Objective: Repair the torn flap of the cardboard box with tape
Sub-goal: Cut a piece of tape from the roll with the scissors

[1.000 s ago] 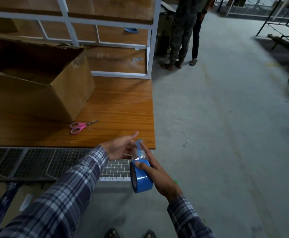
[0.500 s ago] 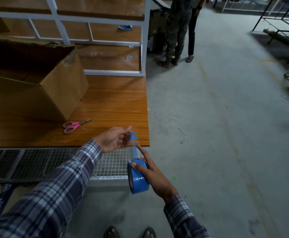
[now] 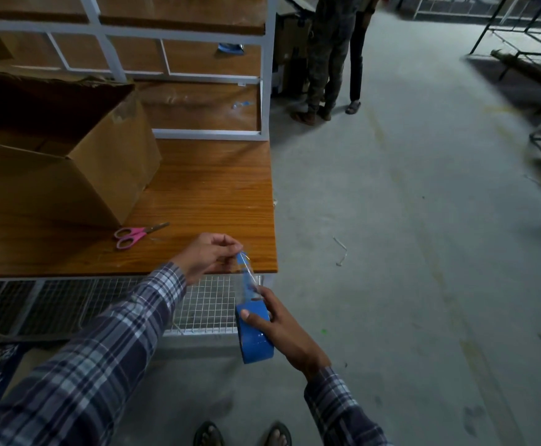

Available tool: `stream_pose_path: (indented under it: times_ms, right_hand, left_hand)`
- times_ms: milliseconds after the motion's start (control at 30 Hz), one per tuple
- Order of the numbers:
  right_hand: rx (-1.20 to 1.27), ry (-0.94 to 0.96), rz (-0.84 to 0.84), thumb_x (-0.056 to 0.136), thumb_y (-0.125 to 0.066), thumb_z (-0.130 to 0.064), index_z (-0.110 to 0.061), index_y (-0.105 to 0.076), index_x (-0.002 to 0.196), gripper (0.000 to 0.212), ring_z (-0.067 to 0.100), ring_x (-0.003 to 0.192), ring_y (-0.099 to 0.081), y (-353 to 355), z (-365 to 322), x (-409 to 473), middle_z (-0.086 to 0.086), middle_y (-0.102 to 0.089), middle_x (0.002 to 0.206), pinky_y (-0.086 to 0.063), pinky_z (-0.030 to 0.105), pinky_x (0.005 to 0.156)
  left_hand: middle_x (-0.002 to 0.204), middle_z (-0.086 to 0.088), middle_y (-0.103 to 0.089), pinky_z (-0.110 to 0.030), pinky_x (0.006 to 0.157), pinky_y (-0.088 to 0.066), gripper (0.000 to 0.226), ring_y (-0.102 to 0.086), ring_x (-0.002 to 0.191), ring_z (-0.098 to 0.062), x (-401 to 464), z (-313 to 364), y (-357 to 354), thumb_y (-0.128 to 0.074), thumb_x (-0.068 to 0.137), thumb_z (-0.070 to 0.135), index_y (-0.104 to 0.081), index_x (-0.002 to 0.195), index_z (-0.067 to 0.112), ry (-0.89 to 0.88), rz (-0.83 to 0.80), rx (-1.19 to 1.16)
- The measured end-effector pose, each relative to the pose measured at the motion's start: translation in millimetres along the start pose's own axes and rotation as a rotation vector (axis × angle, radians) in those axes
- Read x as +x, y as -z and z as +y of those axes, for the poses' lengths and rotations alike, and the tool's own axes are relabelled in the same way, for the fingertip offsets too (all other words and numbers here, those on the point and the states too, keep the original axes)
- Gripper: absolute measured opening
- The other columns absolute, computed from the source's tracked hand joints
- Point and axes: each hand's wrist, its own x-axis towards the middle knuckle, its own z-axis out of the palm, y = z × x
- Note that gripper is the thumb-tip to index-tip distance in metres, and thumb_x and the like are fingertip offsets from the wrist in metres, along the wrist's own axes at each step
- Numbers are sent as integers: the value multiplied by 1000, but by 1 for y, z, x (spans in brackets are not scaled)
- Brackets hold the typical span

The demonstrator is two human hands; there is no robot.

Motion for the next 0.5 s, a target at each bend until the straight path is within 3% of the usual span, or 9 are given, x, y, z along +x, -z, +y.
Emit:
stream_pose_path:
  times_ms: [133, 300, 500]
  right_hand:
    - [-102, -52, -61, 92, -82, -39, -40, -46, 146, 65, 17, 119, -66, 2, 5, 4, -9, -54, 143, -61, 29, 88]
    - [-109, -61, -44, 94, -79, -42, -49, -42, 140, 59, 23, 120, -66, 2, 7, 17, -7, -54, 141, -62, 37, 86]
    - [-81, -146, 9, 101, -63, -56, -39, -50, 133, 39, 23, 120, -68, 8, 17, 30, 2, -65, 135, -63, 54, 90]
  left_hand:
    - [114, -17, -74, -37, 87, -64, 19, -69, 102, -30, -1, 14, -1, -71, 97, 12, -71, 113, 1, -58, 62, 120]
    - [109, -12, -77, -40, 89, -63, 12, -74, 104, -29, 2, 27, 0, -71, 97, 13, -72, 106, 5, -149, 138, 296]
    - [92, -5, -75, -33, 78, -62, 4, -69, 86, -18, 11, 62, 5, -76, 94, 13, -75, 98, 10, -299, 226, 380]
